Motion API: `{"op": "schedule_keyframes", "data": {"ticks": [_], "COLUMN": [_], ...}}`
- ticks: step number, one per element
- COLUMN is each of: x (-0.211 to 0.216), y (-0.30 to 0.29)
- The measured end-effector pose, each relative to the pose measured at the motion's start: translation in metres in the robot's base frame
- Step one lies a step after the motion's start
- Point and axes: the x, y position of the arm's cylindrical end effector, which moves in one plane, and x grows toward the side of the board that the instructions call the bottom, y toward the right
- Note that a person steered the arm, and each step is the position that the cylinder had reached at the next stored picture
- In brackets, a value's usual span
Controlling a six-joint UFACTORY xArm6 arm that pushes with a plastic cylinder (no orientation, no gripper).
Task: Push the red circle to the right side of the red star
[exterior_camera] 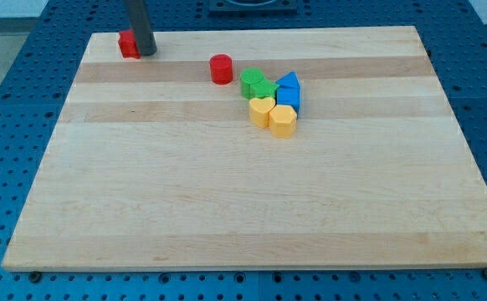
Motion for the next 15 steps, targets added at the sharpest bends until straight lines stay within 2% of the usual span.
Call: {"op": "schedule_keyframes", "data": {"ticks": [2,4,6,7,9,10,15], "x": [0.000,0.019,0.079,0.108,0.092,0.071,0.017], "y": [-0.020,0.029,0.033,0.063,0.146,0.151,0.137]}}
